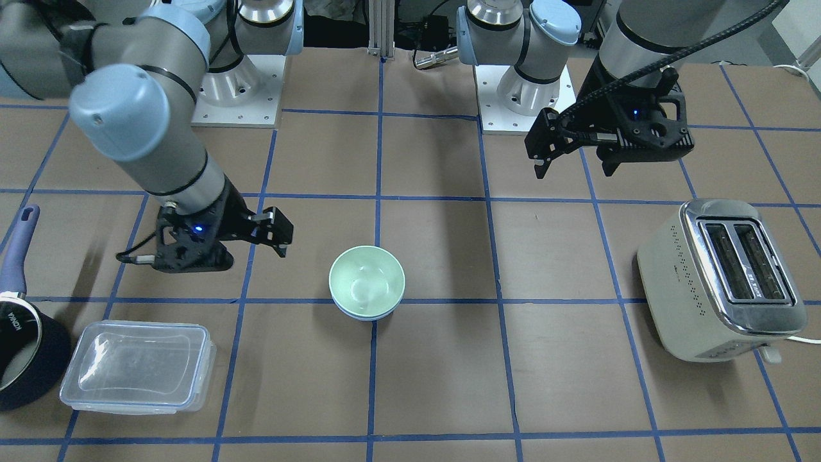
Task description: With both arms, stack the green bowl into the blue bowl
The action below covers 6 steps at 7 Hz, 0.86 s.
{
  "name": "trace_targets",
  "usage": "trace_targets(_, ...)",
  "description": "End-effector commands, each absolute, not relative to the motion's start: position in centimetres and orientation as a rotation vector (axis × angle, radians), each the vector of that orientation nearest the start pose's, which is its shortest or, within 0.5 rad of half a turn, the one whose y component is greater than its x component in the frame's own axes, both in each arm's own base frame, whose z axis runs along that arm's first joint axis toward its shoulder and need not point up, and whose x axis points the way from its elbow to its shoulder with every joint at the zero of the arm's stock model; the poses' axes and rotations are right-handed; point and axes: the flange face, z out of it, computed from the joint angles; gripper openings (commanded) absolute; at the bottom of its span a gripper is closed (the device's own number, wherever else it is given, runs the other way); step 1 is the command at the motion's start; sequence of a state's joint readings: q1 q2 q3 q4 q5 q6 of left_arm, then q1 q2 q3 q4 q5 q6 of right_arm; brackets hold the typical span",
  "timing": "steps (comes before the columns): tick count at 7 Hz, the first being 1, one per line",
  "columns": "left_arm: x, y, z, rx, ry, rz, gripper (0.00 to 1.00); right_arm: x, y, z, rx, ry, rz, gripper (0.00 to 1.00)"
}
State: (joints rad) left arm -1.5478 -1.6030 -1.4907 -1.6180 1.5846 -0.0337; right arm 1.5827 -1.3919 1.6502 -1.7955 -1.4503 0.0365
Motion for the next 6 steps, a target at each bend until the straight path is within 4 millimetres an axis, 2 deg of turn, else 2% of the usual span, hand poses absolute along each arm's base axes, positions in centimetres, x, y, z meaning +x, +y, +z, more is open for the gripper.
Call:
trace_targets(1,-12.0,-50.8,51.0,-0.089,3.127,-0.012,1.0,12.6,-50.6,43.7,0.083,3.106,0.129,1.0)
trace_targets(2,-12.0,-50.8,50.7,-0.089,3.128,-0.003,1.0,12.3,-49.7,45.8,0.087,3.138,0.118,1.0)
trace_targets(3,-12.0,-50.8,50.7,-0.089,3.128,-0.003,1.0,12.5,-49.3,46.8,0.098,3.143,0.132,1.0)
trace_targets(5,-12.0,-50.7,50.6,-0.089,3.128,0.0,1.0,12.5,-49.1,47.4,0.096,3.137,0.125,1.0)
trace_targets(6,-12.0,-50.8,51.0,-0.089,3.124,-0.012,1.0,12.6,-48.1,48.7,0.096,3.132,0.087,1.0)
